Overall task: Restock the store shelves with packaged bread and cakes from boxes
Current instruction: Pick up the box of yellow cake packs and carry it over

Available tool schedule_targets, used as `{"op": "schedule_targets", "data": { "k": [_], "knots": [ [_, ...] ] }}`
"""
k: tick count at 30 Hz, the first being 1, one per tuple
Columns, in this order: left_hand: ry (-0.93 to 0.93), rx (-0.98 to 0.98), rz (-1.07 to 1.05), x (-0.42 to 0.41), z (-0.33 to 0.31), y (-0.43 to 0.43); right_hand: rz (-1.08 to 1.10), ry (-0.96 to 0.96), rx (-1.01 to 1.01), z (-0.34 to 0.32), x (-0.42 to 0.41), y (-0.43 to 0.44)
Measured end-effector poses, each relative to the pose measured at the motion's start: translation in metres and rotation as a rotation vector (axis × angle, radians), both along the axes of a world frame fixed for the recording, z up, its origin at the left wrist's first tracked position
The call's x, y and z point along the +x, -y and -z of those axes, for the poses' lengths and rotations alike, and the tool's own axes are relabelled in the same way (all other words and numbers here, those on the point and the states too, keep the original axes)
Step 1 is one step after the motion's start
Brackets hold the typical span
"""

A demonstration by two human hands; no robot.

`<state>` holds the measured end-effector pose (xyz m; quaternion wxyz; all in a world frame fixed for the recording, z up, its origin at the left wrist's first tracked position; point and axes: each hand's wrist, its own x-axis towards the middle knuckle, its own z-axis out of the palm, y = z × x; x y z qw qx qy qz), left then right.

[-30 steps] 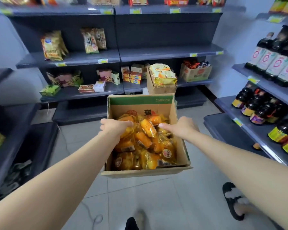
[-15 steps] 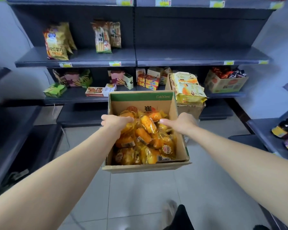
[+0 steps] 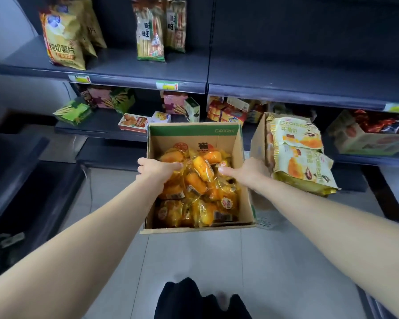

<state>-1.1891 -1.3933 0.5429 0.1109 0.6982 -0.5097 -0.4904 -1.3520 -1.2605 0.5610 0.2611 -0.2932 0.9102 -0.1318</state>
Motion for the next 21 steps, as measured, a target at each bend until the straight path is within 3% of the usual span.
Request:
{"op": "schedule_targets", "data": {
  "k": [8, 16, 21],
  "knots": [
    [0.064, 0.078, 0.006, -0.067, 0.085, 0.102, 0.045, 0.120, 0.032, 0.079, -0.066, 0.104],
    [0.115, 0.131, 0.036, -0.121, 0.209, 0.156, 0.292, 0.356, 0.095, 0.213, -0.104, 0.158],
    [0.127, 0.187, 0.050, -0.142, 0.300, 0.181, 0.327, 0.446, 0.113, 0.296, -0.130, 0.184]
  ]
}}
